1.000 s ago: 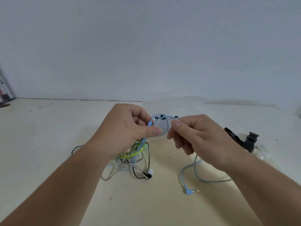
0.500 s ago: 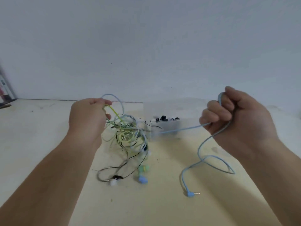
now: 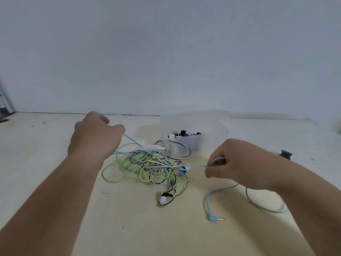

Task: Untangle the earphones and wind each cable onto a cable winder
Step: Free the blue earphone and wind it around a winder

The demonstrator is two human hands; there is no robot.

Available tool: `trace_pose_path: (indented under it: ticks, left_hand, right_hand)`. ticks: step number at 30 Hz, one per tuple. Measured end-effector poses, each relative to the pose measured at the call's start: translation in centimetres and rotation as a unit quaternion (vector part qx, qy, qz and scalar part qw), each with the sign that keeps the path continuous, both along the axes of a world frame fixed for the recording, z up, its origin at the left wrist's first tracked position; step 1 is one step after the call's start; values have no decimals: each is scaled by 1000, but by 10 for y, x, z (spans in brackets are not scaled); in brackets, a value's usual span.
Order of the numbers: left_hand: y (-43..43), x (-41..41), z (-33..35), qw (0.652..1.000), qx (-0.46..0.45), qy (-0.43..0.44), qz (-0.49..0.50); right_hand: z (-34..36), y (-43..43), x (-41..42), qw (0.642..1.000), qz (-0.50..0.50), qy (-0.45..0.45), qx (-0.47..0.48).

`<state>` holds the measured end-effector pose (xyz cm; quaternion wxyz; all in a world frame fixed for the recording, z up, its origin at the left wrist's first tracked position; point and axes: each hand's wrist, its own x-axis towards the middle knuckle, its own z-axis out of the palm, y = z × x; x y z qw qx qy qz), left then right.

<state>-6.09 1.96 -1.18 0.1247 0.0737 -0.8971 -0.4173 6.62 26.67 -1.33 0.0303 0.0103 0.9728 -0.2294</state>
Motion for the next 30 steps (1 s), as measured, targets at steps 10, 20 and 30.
trace_pose_path:
  ticks: [10,20,30]
  left_hand:
    - [39,49,4,900,23,160,-406]
    - [34,41,-5,902,-180,76,-384]
    - [25,33,-3,904,-194,70,-374]
  right_hand:
    - [6,-12,-1,952,-22,220,-211]
    - [20,-11,1,776,-32,243,-581]
    - [31,17,2,603,-30,255,-755]
